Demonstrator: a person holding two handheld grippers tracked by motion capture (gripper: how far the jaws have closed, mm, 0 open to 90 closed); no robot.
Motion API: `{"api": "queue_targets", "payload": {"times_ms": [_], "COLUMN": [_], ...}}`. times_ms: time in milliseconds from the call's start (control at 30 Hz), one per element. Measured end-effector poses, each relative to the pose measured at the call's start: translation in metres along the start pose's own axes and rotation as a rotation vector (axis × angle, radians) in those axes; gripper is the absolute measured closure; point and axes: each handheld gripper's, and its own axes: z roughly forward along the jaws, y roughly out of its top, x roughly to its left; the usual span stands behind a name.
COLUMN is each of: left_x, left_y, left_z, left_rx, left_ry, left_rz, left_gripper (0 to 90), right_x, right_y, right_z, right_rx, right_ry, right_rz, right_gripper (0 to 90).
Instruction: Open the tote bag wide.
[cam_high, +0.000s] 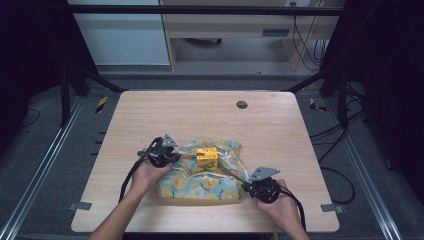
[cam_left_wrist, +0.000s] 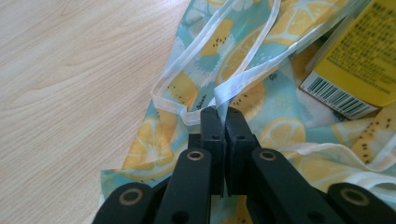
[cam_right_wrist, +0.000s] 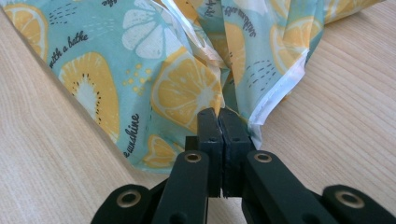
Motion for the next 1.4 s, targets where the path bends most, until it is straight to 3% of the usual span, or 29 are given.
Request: {"api": "queue_targets", "payload": {"times_ms": [867, 967, 1067, 1200, 1400], "left_x": [-0.007, -0.008, -0.007, -0.007, -0.006], "left_y": [-0.011, -0.011, -0.009, -0.003, 0.005], "left_z": [0.005, -0.001, -0.011, -0.03, -0.06], "left_rx": [0.03, 0.007, -0.037, -0.11, -0.213], "left_ry": [0.002, 0.02, 0.053, 0.065, 0.077], "left_rz": [0.008, 0.011, 0.006, 0.002, -0.017], "left_gripper": [87.8, 80.7, 63.9, 46.0, 31.2], "right_x": [-0.007, -0.006, -0.005, -0.004, -0.002], "right_y": [-0.002, 0.0, 0.004, 0.017, 0.036], "right_z": [0.006, 0.004, -0.003, -0.021, -0.049], "right_rx": [0.01, -0.019, -0.063, -0.163, -0.268], "right_ry": [-0.04, -0.041, -0.067, -0.09, -0.126], "right_rz": [0.03, 0.034, 0.034, 0.053, 0.063], "right_gripper": [88.2, 79.6, 62.6, 39.9, 22.3]}}
